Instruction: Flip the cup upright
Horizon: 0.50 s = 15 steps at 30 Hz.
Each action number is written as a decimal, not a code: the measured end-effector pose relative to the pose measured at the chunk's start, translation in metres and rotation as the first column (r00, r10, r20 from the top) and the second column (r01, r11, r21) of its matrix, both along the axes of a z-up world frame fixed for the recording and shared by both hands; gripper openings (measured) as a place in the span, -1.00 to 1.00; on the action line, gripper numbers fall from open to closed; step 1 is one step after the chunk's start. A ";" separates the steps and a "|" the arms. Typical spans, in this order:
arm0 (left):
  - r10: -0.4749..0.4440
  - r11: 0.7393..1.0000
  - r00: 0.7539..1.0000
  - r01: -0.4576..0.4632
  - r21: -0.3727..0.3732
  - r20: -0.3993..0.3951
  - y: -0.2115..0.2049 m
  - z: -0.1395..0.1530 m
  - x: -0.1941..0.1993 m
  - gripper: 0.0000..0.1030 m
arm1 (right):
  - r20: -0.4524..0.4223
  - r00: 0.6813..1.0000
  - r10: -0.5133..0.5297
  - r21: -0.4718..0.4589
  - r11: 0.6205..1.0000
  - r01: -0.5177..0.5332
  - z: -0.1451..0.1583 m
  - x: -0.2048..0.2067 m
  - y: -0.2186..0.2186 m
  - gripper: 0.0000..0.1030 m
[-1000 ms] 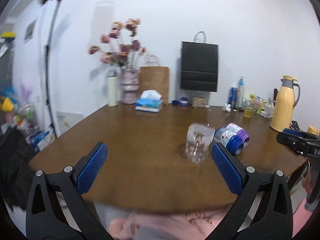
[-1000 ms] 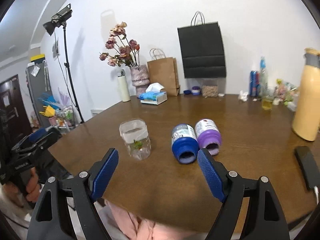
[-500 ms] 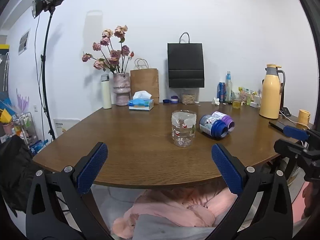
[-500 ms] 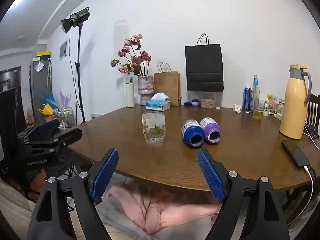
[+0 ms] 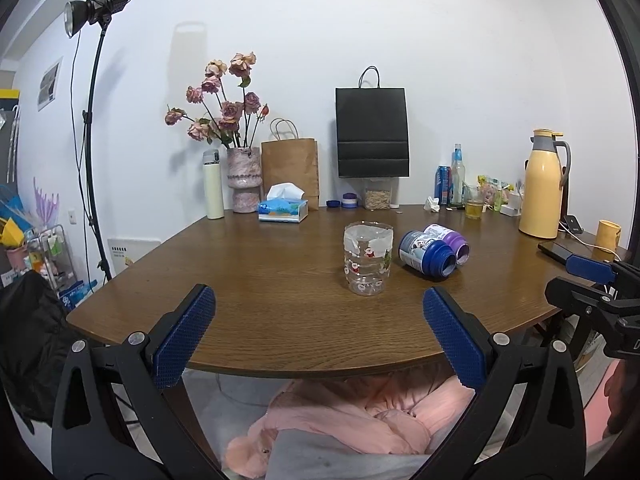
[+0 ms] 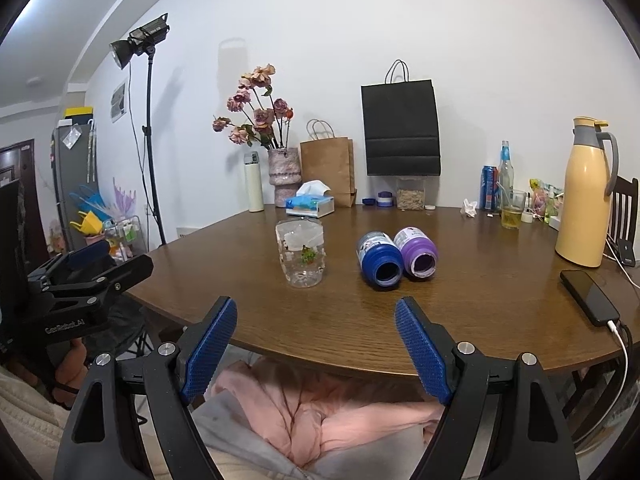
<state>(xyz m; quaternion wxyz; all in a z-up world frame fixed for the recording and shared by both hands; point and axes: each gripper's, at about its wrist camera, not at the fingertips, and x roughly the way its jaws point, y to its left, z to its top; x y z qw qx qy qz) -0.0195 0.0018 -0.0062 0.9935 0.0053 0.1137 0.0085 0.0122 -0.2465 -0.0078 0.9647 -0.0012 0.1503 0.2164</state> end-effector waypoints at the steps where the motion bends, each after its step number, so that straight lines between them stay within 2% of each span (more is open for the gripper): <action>1: 0.002 1.000 1.000 -0.002 -0.001 -0.001 -0.001 0.000 0.000 1.00 | 0.000 1.000 -0.002 0.001 1.000 0.002 0.000 0.000 0.000 0.66; 15: -0.005 1.000 1.000 0.005 0.004 -0.001 -0.001 0.001 0.002 1.00 | 0.006 1.000 -0.019 0.007 1.000 0.019 -0.001 0.001 -0.004 0.66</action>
